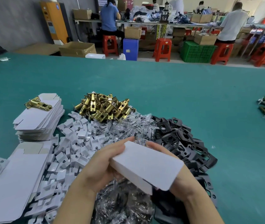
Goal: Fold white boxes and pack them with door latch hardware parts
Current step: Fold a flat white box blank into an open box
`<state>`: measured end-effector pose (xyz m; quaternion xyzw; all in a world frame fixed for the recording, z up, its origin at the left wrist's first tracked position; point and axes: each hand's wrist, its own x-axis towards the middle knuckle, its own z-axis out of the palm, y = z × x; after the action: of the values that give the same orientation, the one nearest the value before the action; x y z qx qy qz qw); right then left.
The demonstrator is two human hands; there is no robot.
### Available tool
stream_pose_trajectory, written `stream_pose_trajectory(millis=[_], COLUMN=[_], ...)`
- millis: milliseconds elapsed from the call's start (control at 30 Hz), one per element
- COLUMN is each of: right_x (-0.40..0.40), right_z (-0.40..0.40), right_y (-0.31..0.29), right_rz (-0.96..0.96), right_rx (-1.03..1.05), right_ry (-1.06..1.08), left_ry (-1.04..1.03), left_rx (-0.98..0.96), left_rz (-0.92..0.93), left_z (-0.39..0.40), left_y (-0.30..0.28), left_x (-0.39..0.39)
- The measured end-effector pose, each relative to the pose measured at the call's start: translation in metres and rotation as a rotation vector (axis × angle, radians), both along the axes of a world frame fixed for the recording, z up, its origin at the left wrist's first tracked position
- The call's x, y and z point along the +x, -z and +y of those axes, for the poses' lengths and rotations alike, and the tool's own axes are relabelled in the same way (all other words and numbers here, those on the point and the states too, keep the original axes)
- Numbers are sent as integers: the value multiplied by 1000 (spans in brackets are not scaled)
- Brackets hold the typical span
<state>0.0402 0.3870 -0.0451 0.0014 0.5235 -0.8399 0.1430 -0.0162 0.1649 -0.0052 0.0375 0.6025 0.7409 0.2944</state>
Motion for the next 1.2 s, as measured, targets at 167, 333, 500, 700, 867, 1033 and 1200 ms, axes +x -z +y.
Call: stream_pose_trajectory(millis=[167, 333, 500, 700, 867, 1033, 1200], right_x=[0, 1, 0, 0, -2, -2, 1], right_z=[-8, -20, -22, -22, -20, -22, -24], right_y=[8, -1, 5, 4, 4, 1, -4], right_rz=[298, 357, 325, 306, 315, 280, 285], right_rx=[315, 340, 348, 255, 285, 234, 262], right_ry=[39, 283, 402, 372, 372, 422, 421], left_ry=[50, 86, 55, 94, 19, 144, 102], left_rx=[56, 186, -44, -88, -321, -333, -318], left_rz=[-123, -117, 156, 242, 459, 582, 561], left_z=[8, 13, 4, 3, -3, -10, -6], left_y=[6, 9, 7, 8, 12, 11, 12], left_x=[1, 0, -4, -1, -5, -6, -7])
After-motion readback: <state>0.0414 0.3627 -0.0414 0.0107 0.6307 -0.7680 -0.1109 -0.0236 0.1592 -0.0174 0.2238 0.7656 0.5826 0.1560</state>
